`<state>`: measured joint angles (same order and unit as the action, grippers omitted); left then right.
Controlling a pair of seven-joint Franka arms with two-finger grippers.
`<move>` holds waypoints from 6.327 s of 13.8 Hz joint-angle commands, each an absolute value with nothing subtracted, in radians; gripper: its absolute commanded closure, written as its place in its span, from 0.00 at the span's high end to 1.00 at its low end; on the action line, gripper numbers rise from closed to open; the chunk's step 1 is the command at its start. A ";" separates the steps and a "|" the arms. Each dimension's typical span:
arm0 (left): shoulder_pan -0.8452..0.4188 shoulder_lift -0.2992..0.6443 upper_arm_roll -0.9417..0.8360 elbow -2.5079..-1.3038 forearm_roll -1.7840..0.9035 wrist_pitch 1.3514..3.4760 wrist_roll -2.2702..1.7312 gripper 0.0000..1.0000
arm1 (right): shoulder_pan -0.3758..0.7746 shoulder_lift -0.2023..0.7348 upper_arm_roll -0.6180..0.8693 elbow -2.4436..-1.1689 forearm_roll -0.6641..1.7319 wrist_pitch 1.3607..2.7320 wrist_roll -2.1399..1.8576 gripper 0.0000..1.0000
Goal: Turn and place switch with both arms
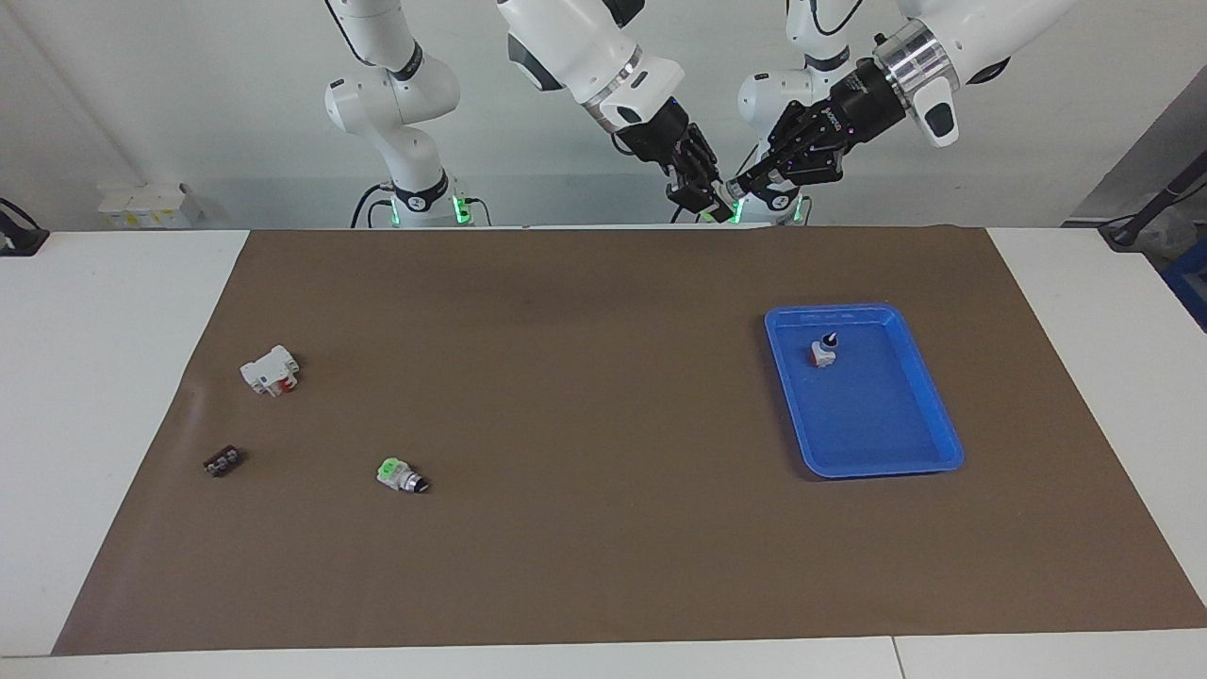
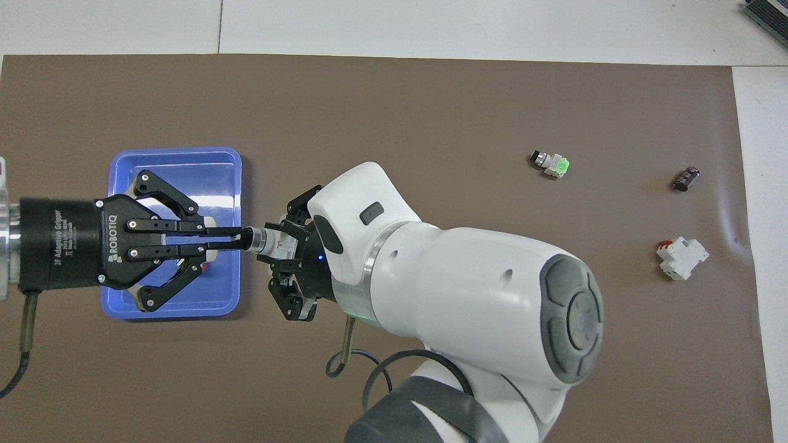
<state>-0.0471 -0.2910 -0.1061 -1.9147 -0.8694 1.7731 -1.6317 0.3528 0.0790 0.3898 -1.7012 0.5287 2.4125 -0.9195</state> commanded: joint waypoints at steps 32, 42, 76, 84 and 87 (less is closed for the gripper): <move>0.143 -0.088 -0.118 -2.026 -0.263 1.983 -0.094 0.00 | -0.054 0.021 0.400 -1.736 0.068 2.212 0.028 1.00; 0.178 -0.054 -0.118 -2.223 -0.150 2.085 0.123 0.00 | -0.016 -0.021 0.166 -1.649 -0.094 1.781 0.157 1.00; 0.026 0.032 -0.137 -1.402 -0.035 1.468 0.186 1.00 | 0.026 -0.075 -0.035 -1.621 0.005 1.552 0.195 1.00; -0.141 -0.040 0.038 -1.443 -0.032 1.424 0.167 1.00 | 0.037 -0.075 -0.061 -1.624 0.005 1.558 0.084 1.00; -0.130 -0.031 0.031 -1.443 -0.029 1.424 0.149 1.00 | 0.038 -0.081 -0.061 -1.644 0.005 1.568 0.090 1.00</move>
<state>-0.1133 -0.0234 0.0210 -1.4329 -0.0524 1.4374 0.1703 0.0366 -0.0569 -0.0561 -1.6041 -0.0044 1.5454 0.1079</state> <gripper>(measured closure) 0.000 0.000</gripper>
